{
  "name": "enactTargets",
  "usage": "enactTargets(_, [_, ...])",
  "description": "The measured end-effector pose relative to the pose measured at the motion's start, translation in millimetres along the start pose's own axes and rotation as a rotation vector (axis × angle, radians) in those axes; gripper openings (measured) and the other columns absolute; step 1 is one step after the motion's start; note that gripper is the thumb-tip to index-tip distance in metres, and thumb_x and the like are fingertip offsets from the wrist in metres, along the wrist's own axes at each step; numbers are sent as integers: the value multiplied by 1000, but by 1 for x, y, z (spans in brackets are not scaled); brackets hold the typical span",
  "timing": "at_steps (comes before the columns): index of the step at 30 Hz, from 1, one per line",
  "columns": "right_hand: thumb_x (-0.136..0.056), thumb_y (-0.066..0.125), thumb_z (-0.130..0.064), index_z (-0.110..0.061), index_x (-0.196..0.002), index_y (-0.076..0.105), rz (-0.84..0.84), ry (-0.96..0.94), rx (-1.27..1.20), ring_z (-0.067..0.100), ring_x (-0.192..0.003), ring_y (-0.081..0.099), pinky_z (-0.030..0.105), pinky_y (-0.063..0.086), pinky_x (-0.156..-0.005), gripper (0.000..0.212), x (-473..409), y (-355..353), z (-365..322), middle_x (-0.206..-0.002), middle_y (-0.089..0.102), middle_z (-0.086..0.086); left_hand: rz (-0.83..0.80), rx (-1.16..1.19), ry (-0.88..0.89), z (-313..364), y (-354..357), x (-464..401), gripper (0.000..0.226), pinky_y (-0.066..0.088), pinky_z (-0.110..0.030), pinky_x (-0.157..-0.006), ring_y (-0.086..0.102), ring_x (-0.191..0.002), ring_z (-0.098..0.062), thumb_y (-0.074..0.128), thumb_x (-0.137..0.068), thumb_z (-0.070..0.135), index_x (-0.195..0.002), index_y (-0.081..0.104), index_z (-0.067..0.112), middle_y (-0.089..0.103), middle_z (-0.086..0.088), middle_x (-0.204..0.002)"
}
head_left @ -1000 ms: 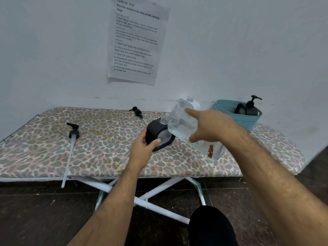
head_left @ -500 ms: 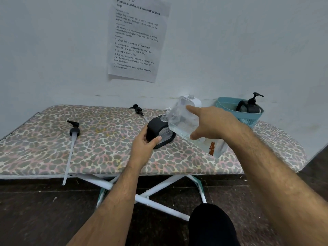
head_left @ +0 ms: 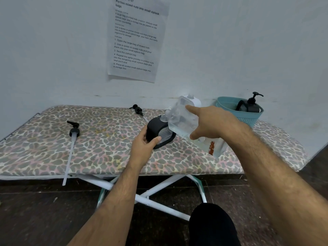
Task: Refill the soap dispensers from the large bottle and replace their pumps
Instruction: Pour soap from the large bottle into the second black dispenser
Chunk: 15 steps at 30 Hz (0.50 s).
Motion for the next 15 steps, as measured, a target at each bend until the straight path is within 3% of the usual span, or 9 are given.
enactTargets(8, [-78,77,-43,-41,-154,15,-9,0,7,19,-98,63,43,55,-88,98,-2,1,1,-126,63,-1,9,10,-6,0,0,0,55,48,-6,-77,60,-98,16,70,-89,13,-135,49,36,61,25,-112])
enactTargets(15, [-79,77,-42,-40,-154,15,-17,1,12,17,-92,61,42,56,-86,98,-3,1,1,-121,64,-2,4,4,-4,-2,0,0,55,51,-12,-86,61,-105,9,70,-89,14,-138,51,32,63,24,-114])
Point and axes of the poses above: each hand's wrist, its own x-axis away from the middle knuckle, its own y-axis out of the palm, z = x × y, the point moved 3 cm from there along -x, towards the middle knuckle
